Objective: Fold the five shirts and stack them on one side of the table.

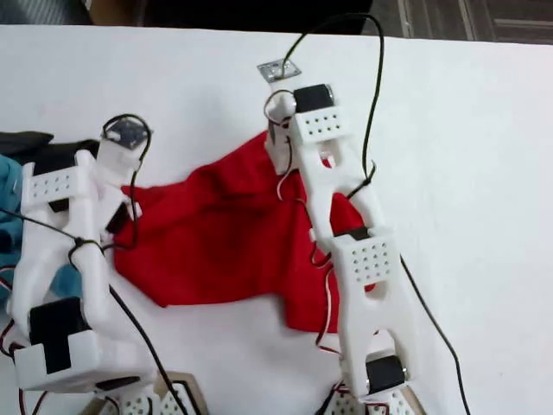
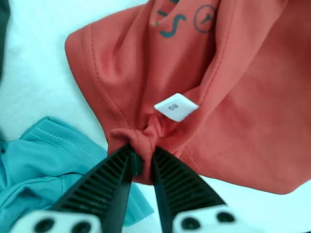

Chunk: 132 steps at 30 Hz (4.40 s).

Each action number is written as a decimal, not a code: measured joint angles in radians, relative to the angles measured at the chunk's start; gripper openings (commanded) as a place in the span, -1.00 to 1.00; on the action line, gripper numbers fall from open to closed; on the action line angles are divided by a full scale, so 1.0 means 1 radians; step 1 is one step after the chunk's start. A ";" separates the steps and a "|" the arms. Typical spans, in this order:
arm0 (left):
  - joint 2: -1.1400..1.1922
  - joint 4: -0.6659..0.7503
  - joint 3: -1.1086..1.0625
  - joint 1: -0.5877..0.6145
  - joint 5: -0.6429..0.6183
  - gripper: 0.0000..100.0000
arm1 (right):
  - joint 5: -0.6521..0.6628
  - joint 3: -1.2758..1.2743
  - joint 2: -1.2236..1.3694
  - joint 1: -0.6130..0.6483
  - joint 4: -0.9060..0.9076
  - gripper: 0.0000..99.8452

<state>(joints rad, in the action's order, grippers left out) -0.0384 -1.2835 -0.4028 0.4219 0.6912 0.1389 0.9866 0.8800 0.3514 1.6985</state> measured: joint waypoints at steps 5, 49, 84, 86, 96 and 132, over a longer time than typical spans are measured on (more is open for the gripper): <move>0.000 0.000 0.000 0.000 0.000 -0.95 | 0.040 0.014 -0.009 -0.031 0.000 -0.96; -0.379 -0.413 -0.221 -0.080 0.132 -0.95 | 0.531 -1.754 -1.502 -0.393 -0.075 -0.96; -0.052 -0.120 0.087 0.021 0.020 -0.44 | 0.474 -1.441 -1.266 -0.336 -0.238 -0.56; 0.074 -0.107 0.123 0.041 0.020 -0.44 | 0.445 -1.378 -1.140 -0.308 -0.261 -0.56; 0.425 -0.097 0.310 0.043 0.020 -0.46 | 0.376 -0.888 -0.624 -0.236 -0.183 -0.56; 0.572 -0.301 0.873 -0.040 -0.097 -0.95 | 0.376 -0.746 -0.471 -0.236 -0.167 -0.56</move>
<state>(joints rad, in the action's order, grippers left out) 0.5340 -1.5842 0.4703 0.3821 0.5946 0.5148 0.2409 0.4089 0.1151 1.5313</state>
